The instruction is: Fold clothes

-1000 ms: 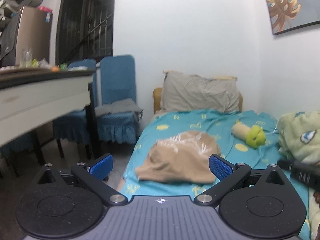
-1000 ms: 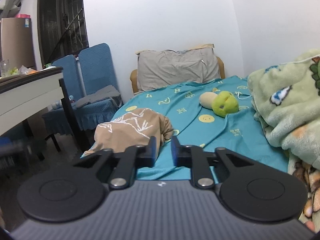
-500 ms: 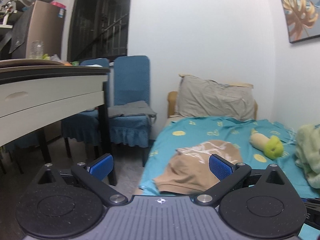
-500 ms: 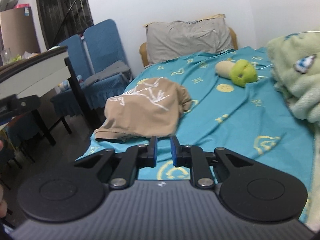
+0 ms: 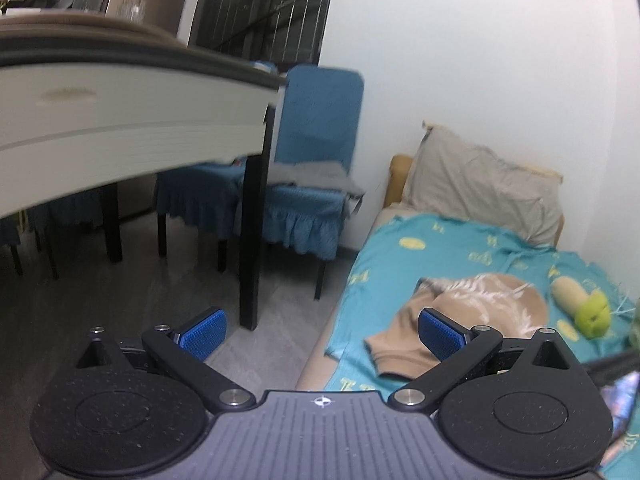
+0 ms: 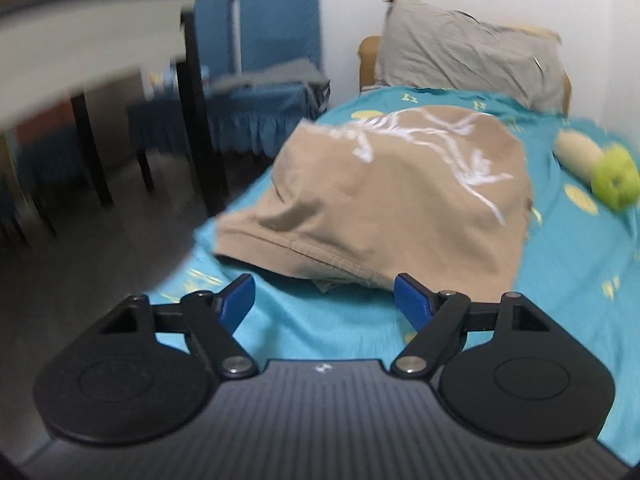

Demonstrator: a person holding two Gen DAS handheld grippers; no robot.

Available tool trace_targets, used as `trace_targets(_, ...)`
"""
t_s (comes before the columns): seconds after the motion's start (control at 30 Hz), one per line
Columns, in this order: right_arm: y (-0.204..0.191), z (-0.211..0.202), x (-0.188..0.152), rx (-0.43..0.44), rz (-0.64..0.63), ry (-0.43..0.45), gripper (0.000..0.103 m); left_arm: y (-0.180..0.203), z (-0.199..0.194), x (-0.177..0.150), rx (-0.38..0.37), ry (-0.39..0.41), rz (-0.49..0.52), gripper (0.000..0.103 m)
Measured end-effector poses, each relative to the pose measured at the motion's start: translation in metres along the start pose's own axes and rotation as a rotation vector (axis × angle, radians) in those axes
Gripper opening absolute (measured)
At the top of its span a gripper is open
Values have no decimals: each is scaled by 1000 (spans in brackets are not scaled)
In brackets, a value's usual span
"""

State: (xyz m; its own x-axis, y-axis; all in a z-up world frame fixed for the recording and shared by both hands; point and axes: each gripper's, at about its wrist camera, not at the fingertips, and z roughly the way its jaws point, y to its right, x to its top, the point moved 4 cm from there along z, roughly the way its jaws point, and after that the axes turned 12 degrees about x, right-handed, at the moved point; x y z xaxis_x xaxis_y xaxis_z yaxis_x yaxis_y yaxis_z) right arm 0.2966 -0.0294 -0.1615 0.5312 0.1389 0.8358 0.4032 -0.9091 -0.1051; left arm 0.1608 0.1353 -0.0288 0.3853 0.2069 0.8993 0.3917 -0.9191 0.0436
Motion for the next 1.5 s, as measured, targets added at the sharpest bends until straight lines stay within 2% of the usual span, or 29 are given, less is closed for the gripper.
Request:
trace_targets(0.07, 2, 19, 0, -53, -52, -21, 76, 1, 13, -4, 8, -29, 2, 103)
trace_targets(0.13, 11, 32, 2, -103, -56, -31, 68, 2, 24, -9, 18, -57, 8, 103)
trace_targets(0.17, 16, 32, 5, -105, -30, -26, 59, 3, 29, -12, 21, -68, 10, 103)
trace_targets(0.23, 23, 22, 13, -80, 21, 30, 35, 4, 37, -17, 21, -91, 6, 103)
trace_targets(0.27, 23, 13, 17, -89, 4, 54, 22, 5, 40, -19, 19, -101, 2, 103)
trace_targets(0.33, 22, -6, 25, -105, -30, 102, 14, 8, 41, -22, 16, -110, 1, 103)
trace_targets(0.5, 36, -62, 55, -56, -22, 179, 12, 22, 30, -25, -34, -50, 56, 103)
trace_targets(0.63, 48, -121, 82, -18, -8, 236, 11, 45, 7, -28, -186, 18, 129, 102)
trace_targets(0.77, 53, -191, 99, 21, -48, 286, 11, 80, -34, -41, -370, 130, 305, 100)
trace_targets(0.9, 60, -252, 102, 61, -34, 342, 11, 118, -79, -70, -473, 224, 505, 94)
trace_targets(1.0, 67, -289, 97, 109, 22, 382, 11, 142, -111, -94, -552, 286, 603, 92)
trace_targets(1.1, 72, -322, 93, 154, 59, 429, 11, 163, -133, -117, -557, 365, 697, 92)
trace_targets(1.2, 78, -342, 90, 195, 83, 478, 11, 184, -130, -136, -499, 372, 772, 87)
trace_targets(1.4, 110, -335, 72, 284, 238, 518, 11, 216, -125, -161, -569, 316, 838, 86)
trace_targets(1.47, 119, -327, 62, 314, 283, 515, 11, 228, -119, -168, -567, 282, 854, 85)
trace_targets(1.5, 123, -323, 57, 328, 304, 513, 12, 233, -116, -171, -559, 261, 857, 80)
